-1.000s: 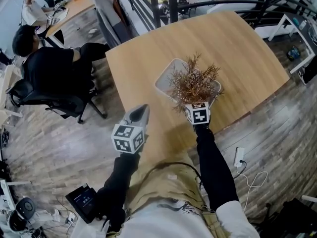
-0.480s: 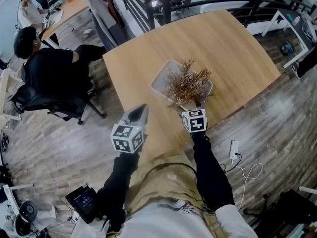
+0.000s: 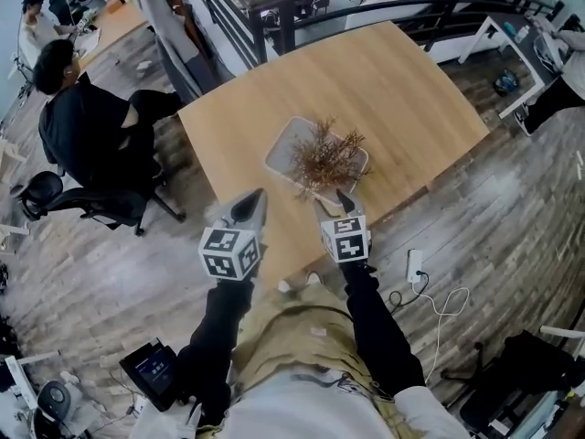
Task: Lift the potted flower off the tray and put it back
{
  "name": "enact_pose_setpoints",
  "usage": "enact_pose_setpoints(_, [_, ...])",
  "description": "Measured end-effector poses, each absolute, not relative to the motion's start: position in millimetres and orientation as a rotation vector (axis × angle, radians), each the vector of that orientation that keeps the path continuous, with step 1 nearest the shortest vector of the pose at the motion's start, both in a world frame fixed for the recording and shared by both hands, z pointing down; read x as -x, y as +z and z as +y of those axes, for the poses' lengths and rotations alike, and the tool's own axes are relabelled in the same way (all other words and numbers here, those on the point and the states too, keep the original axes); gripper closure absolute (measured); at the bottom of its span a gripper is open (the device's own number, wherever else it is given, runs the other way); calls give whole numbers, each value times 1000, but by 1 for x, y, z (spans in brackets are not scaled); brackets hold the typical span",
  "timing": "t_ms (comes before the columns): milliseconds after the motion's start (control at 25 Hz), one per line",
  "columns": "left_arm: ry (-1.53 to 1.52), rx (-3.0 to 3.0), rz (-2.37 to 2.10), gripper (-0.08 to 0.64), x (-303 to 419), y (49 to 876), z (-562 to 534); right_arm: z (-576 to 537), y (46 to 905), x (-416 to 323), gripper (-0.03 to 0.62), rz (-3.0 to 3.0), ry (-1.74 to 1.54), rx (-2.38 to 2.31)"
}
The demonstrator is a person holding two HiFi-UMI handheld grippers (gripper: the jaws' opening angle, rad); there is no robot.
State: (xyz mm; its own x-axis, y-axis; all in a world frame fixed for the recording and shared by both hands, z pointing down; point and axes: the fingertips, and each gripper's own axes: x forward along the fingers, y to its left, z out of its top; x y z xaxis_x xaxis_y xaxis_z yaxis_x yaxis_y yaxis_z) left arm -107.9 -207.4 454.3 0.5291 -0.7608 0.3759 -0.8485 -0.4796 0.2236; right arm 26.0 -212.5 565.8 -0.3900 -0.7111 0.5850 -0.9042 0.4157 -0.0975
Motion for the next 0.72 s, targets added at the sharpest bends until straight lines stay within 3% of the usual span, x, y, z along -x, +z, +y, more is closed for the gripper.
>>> enact_pose_setpoints(200, [287, -2446, -1314, 558, 95, 431, -207, -201, 508, -36, 464, -2276, 506, -1459])
enact_pose_setpoints(320, [272, -2495, -1309, 558, 85, 414, -207, -202, 468, -43, 586, -2332, 420, -1526])
enact_pose_setpoints(720, [185, -2635, -1355, 558, 64, 354, -212, -206, 363, -44, 588, -2495, 145, -1612])
